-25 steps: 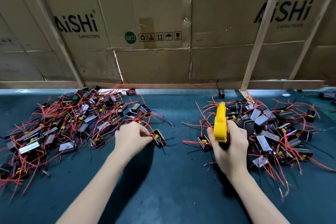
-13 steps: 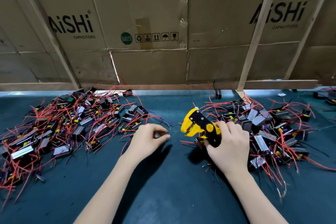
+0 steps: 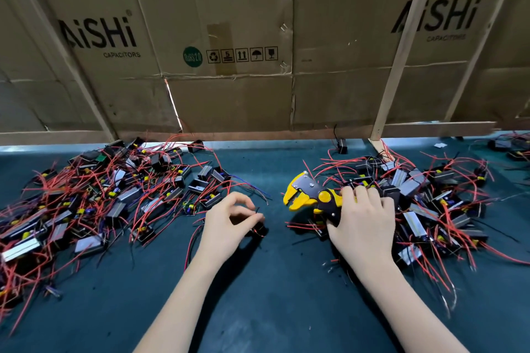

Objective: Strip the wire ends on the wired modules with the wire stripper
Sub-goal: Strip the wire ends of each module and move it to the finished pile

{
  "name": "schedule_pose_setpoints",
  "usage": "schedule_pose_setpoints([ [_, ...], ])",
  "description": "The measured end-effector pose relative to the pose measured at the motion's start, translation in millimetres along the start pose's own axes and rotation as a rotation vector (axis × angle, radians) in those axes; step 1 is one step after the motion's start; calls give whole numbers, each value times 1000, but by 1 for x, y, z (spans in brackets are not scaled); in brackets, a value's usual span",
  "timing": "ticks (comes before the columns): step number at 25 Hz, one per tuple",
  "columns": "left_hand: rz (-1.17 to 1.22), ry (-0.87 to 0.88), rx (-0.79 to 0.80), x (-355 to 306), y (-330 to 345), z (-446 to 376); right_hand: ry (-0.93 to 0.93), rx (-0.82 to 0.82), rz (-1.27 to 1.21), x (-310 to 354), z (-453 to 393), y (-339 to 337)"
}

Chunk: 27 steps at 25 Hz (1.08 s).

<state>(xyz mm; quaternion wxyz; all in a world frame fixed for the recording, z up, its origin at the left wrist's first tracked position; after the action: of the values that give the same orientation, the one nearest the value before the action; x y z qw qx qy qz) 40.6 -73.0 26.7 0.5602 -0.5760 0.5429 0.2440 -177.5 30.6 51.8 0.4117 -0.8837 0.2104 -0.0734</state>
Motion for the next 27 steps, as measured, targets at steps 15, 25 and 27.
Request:
schedule_pose_setpoints([
  [15,131,31,-27,1,17,1,-107,8,11,30,-10,5],
  [25,244,-22,3,2,20,4,-141,74,-56,27,-14,11],
  [27,248,-17,20,0,22,5,-142,88,-101,25,-15,13],
])
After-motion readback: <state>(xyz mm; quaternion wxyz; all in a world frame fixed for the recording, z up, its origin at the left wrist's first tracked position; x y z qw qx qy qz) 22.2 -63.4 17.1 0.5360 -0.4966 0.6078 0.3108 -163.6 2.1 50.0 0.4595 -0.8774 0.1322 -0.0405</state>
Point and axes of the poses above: each hand's wrist, its own z-axis away from the middle knuckle, its own y-axis out of the palm, x = y × z, the point moved 6 cm from there along -z, towards the middle knuckle, and after that the axes turned 4 degrees about z, right-handed, at the moved point
